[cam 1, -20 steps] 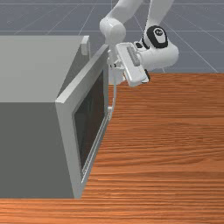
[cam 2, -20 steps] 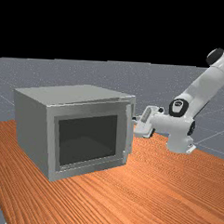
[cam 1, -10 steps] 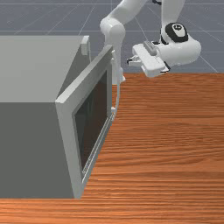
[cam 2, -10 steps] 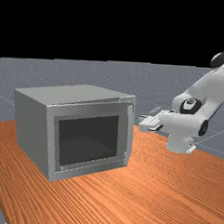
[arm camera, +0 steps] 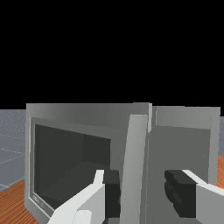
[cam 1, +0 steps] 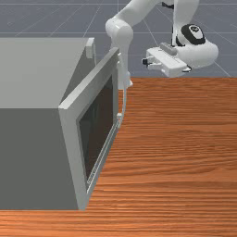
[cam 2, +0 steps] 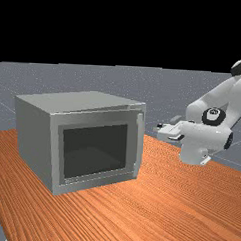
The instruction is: Open the microwave
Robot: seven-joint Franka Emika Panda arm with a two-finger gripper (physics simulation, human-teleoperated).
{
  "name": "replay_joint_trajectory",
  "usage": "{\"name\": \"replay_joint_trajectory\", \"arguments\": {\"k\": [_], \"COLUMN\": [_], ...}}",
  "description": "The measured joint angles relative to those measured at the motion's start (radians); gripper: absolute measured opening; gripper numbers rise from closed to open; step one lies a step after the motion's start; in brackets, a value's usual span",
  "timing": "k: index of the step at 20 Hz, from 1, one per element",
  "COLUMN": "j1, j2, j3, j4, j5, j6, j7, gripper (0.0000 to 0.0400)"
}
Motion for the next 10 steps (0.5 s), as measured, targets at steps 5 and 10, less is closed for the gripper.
{"name": "replay_joint_trajectory", "arguments": {"k": [5, 10], "j1": [0.025, -0.151], "j2": [-0.013, 0.052], "j3": [-0.048, -0.057], "j4": [0.026, 0.049], "j5": [0.026, -0.024], "j6": [-0.031, -0.047], "j7": [0.0, 0.0], "gripper": [0.0127, 0.0011]}}
